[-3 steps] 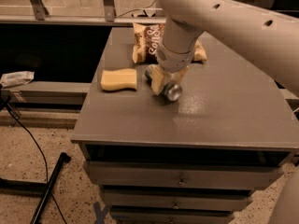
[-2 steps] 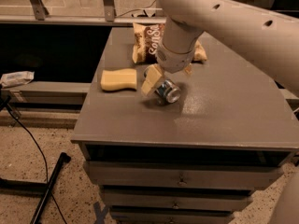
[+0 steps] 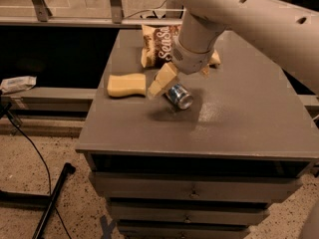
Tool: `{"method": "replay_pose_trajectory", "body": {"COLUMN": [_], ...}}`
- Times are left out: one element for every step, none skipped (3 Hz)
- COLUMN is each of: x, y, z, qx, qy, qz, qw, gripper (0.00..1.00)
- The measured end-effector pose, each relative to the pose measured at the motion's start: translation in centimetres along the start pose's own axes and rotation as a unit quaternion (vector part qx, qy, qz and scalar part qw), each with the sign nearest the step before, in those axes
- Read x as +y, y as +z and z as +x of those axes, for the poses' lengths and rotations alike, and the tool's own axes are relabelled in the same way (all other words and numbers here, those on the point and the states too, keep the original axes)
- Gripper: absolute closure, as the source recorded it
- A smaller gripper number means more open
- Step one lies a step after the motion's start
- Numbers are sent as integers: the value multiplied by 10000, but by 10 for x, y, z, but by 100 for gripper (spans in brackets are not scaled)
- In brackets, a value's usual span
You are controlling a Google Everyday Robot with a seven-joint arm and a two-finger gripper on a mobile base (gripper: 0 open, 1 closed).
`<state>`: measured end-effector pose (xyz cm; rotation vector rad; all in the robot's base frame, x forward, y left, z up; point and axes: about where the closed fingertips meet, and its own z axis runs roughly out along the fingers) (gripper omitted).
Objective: Move redbull can near sponge
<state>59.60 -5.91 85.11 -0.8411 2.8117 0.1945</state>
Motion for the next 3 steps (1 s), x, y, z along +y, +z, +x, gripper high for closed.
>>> {"method": "replay_pose_trajectory", "body": {"x": [-5, -25, -25], "y": [-42, -109, -109], "z": [7, 30, 30], "qx": [-369, -1069, -1069], "qy": [46, 275, 275], "qz": [-31, -152, -152], "qw": [9993, 9938, 9938], "gripper": [0, 0, 0]}}
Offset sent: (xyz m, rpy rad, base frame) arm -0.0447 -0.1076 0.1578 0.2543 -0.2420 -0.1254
